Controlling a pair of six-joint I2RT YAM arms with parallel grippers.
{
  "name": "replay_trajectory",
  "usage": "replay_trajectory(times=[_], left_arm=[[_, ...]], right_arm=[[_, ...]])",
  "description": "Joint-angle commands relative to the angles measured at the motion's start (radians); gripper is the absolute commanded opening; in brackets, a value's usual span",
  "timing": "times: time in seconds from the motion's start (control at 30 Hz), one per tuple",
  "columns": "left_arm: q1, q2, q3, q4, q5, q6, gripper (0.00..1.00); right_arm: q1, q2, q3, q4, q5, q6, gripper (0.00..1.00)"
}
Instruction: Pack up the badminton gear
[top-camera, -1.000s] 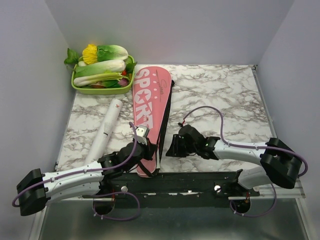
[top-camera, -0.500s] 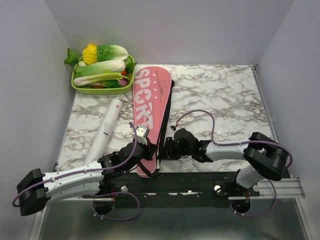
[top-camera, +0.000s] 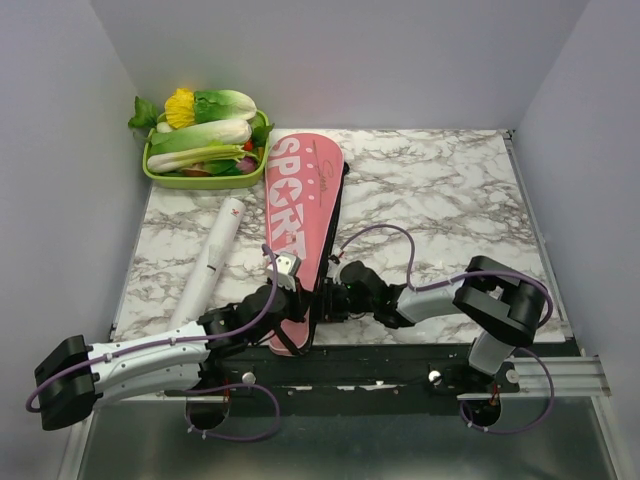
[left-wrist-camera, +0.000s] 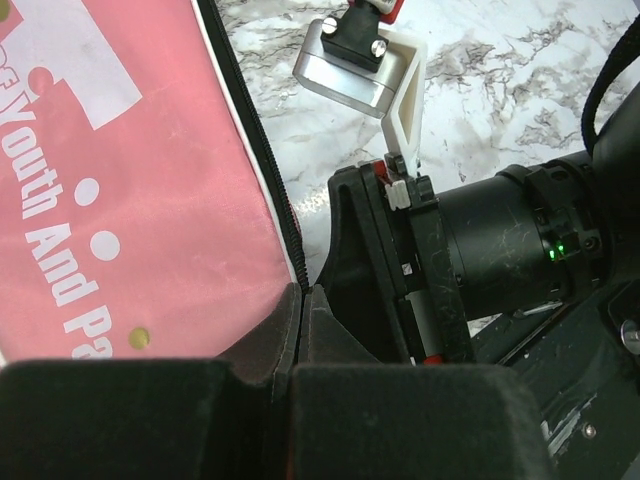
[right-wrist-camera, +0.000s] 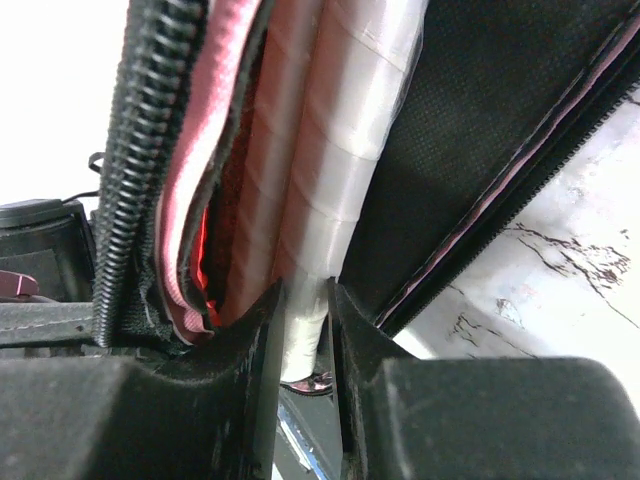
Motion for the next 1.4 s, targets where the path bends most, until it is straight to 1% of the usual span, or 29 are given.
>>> replay_trajectory(times=[0.0,0.1,0.13,0.17,0.2,0.23,0.27,0.37,0.4,0.43,0.47,0.5,0.57,0.67,0.7,0.8,0.83,0.87,0.93,1.07,1.13,1.2,1.27,1.33,1.37], left_arm=[[-0.007,-0.005,0.012,0.082,0.054,-0.026,0.00],[-0.009,-0.005,0.020,0.050,0.049,-0.024,0.00],[-0.009,-0.005,0.035,0.029,0.037,-0.027,0.15],[-0.009,-0.005,0.047,-0.002,0.005,-0.046,0.27],[-0.009,-0.004,0.063,-0.089,-0.032,-0.056,0.37],[-0.009,0.002,0.111,-0.166,-0.070,-0.082,0.46],[-0.009,0.010,0.144,-0.326,-0.159,-0.139,0.48],[-0.009,0.048,0.260,-0.549,-0.286,-0.239,0.51],[-0.009,0.061,0.277,-0.661,-0.343,-0.309,0.52],[-0.009,0.062,0.299,-0.706,-0.374,-0.343,0.57],[-0.009,0.061,0.305,-0.749,-0.401,-0.393,0.59],[-0.009,0.052,0.307,-0.822,-0.446,-0.473,0.60],[-0.006,0.033,0.307,-0.873,-0.471,-0.535,0.62],[0.036,-0.004,0.285,-0.918,-0.469,-0.572,0.60],[0.089,-0.010,0.276,-0.924,-0.457,-0.564,0.59],[0.190,-0.013,0.230,-0.912,-0.364,-0.534,0.50],[0.244,-0.019,0.198,-0.892,-0.328,-0.518,0.39],[0.264,-0.027,0.184,-0.874,-0.292,-0.511,0.32],[0.290,-0.045,0.164,-0.858,-0.274,-0.518,0.20],[0.321,-0.002,0.161,-0.826,-0.239,-0.491,0.18],[0.323,0.068,0.159,-0.793,-0.189,-0.475,0.13],[0.321,0.142,0.153,-0.745,-0.146,-0.466,0.11],[0.321,0.179,0.141,-0.708,-0.121,-0.458,0.10],[0.321,0.217,0.126,-0.633,-0.095,-0.428,0.08],[0.321,0.228,0.130,-0.633,-0.087,-0.428,0.07]], right_arm=[[0.025,0.025,0.024,0.111,-0.054,0.014,0.31],[0.023,0.019,0.019,0.082,-0.033,0.007,0.31],[0.025,0.013,0.019,0.074,-0.024,0.007,0.31],[0.025,0.010,0.018,0.068,-0.016,0.005,0.31],[0.025,0.006,0.013,0.054,-0.010,0.005,0.31],[0.025,-0.001,0.011,0.045,0.004,0.004,0.31],[0.023,-0.004,0.010,0.033,0.011,0.001,0.31],[0.023,-0.016,0.010,-0.013,0.039,-0.010,0.31],[0.025,-0.020,0.008,-0.027,0.045,-0.016,0.31],[0.025,-0.020,0.008,-0.035,0.051,-0.021,0.31],[0.025,-0.023,0.011,-0.042,0.056,-0.024,0.31],[0.023,-0.027,0.011,-0.054,0.061,-0.030,0.31],[0.025,-0.027,0.014,-0.065,0.068,-0.036,0.31],[0.023,-0.020,0.021,-0.078,0.067,-0.045,0.31],[0.025,-0.021,0.021,-0.075,0.065,-0.050,0.31],[0.025,-0.018,0.016,-0.059,0.059,-0.050,0.31],[0.025,-0.017,0.018,-0.056,0.058,-0.051,0.31],[0.025,-0.015,0.018,-0.055,0.056,-0.052,0.31],[0.025,-0.017,0.019,-0.051,0.055,-0.056,0.31],[0.023,-0.010,0.030,-0.053,0.051,-0.064,0.31],[0.023,-0.009,0.033,-0.052,0.050,-0.064,0.31],[0.023,-0.007,0.034,-0.053,0.050,-0.064,0.31],[0.025,-0.004,0.036,-0.047,0.045,-0.065,0.31],[0.023,0.000,0.038,-0.041,0.041,-0.062,0.31],[0.025,0.002,0.036,-0.039,0.039,-0.061,0.31]])
